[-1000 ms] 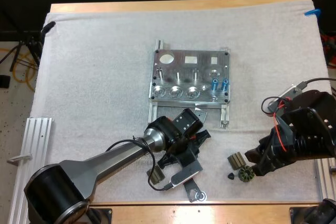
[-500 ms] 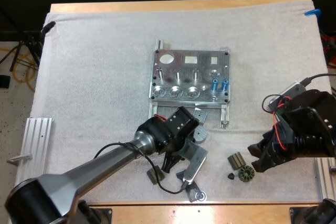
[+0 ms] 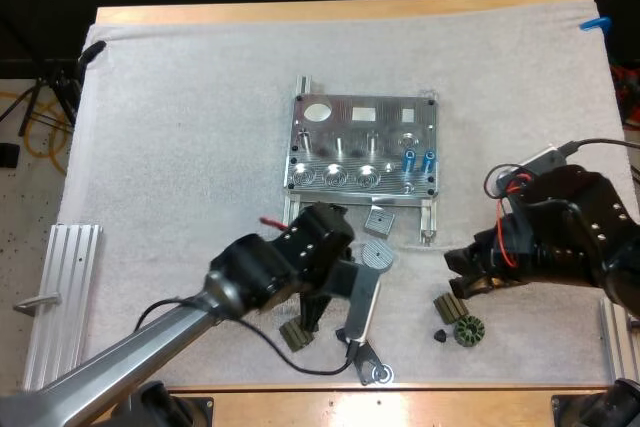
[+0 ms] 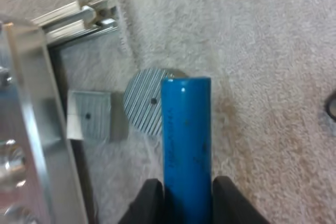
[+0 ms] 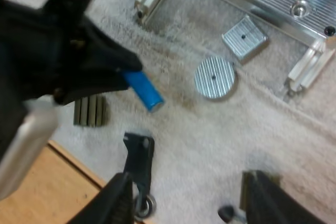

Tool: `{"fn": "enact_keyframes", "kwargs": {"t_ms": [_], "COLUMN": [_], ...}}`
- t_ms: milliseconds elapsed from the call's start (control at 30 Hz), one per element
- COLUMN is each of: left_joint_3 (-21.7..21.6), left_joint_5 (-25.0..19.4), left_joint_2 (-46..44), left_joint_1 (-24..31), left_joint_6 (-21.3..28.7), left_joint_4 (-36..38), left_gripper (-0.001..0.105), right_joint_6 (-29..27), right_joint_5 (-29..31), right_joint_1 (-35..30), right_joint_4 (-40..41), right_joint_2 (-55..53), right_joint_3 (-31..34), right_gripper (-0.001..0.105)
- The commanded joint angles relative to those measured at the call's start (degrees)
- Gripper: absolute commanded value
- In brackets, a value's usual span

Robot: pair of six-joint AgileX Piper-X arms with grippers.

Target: Load cells from right to left

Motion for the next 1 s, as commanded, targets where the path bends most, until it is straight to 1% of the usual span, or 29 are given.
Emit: {"fn": "enact_keyframes", "kwargs": {"t_ms": [0,133,200,267,433,500,567,667,800,900,967], "left_joint_3": [-0.08,-0.08,-0.08,-0.08,-0.08,-0.08,-0.08,-0.08,-0.08,-0.08,-0.08], "left_joint_5": [-0.83,-0.83,-0.70,-0.55,-0.41,-0.41,-0.32,0.64,0.94,0.94,0.94], "left_joint_2": [-1.93,-5.83,-8.32,-10.00,-14.82,-16.59,-17.65,-19.04,-19.57,-19.57,-19.57], "left_joint_1": [-0.37,0.15,0.87,1.55,3.49,4.22,4.33,4.34,4.34,4.34,4.34], "left_joint_6": [-1.07,-2.71,-3.75,-4.77,-4.78,-4.78,-4.78,-4.78,-4.78,-4.78,-4.78], "left_joint_4": [1.46,2.43,2.42,2.42,2.42,2.42,2.42,2.42,2.42,2.26,1.90], "left_gripper": [0.008,0.008,0.008,0.008,0.008,0.008,0.008,0.008,0.008,0.008,0.008], "right_joint_6": [1.46,3.73,5.99,7.34,9.98,12.44,13.84,17.88,22.25,25.78,26.27], "right_joint_5": [-0.53,-2.24,-5.36,-6.94,-10.26,-13.72,-16.06,-18.80,-21.36,-22.25,-22.41], "right_joint_1": [0.07,0.07,0.07,0.07,0.07,0.07,0.07,0.07,0.07,0.07,0.07], "right_joint_4": [-2.44,-7.08,-9.77,-12.25,-18.01,-22.20,-25.96,-31.90,-39.64,-42.99,-43.69], "right_joint_2": [-0.35,-0.22,-0.23,-0.23,-0.12,-0.11,-0.11,-0.11,0.00,0.21,0.62], "right_joint_3": [0.68,3.01,4.22,4.99,6.97,9.01,10.50,13.24,16.65,18.72,19.36], "right_gripper": [0.048,0.048,0.048,0.048,0.048,0.048,0.048,0.049,0.054,0.054,0.054]}}
